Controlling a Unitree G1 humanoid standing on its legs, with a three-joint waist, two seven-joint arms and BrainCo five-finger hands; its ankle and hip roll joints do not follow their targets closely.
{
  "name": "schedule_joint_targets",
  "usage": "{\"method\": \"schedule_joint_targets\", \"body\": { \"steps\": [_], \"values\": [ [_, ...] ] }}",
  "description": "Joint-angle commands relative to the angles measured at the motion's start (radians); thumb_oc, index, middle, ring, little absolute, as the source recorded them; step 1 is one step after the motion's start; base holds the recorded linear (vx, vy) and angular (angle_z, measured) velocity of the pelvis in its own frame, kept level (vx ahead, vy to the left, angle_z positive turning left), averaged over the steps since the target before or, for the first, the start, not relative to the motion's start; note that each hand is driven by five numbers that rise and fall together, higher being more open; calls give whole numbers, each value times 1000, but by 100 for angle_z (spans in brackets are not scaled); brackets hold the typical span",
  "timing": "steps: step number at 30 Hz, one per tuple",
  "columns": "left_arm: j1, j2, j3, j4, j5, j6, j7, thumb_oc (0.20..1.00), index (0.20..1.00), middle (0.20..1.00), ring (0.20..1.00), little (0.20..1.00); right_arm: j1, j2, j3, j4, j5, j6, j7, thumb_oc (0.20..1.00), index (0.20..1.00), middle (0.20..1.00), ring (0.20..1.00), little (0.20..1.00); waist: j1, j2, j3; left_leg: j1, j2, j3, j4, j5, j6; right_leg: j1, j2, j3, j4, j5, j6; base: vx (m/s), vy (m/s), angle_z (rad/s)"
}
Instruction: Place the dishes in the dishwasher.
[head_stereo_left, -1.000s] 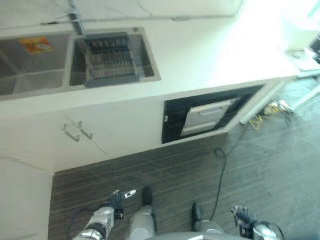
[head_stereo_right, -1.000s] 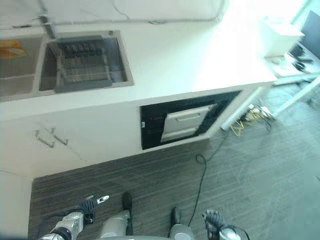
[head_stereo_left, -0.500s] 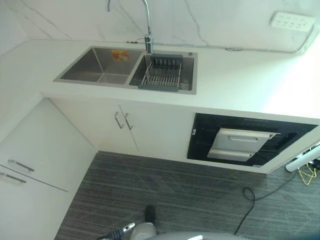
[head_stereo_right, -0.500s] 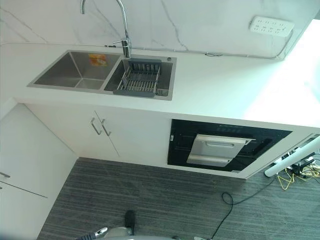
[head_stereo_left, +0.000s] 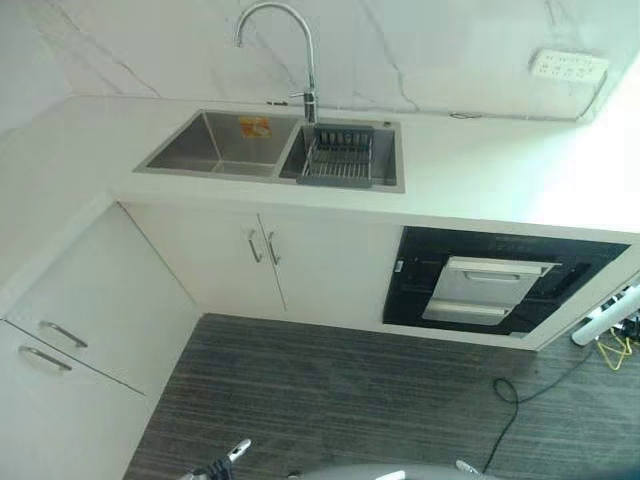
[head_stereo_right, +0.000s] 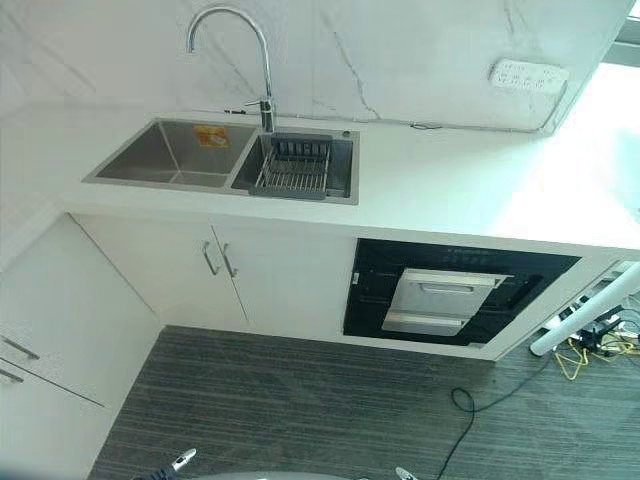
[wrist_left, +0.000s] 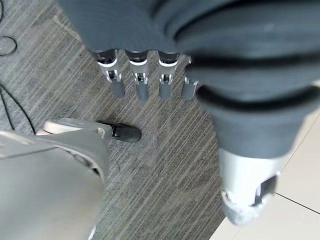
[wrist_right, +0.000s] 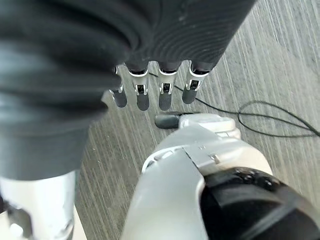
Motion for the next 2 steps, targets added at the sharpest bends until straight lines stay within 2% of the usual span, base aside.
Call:
{"method": "schedule_joint_targets", "body": {
  "steps": [1,2],
  "values": [
    [-50,-4,23,38,10,-4,-45,1000,1000,1000,1000,1000,-67,-17,-27,64,-17,16,4,1000,1000,1000,1000,1000,-3,-9,-2,28,45,-29,4,-41,-32,2,-27,81,-5,-9,49,0,0,0],
    [-50,-5,17,34,9,-31,-75,1000,1000,1000,1000,1000,-66,-21,-27,68,-35,16,11,1000,1000,1000,1000,1000,-4,-11,-5,29,48,-26,4,-40,-34,3,-26,81,-5,-10,49,0,0,0]
  ]
}}
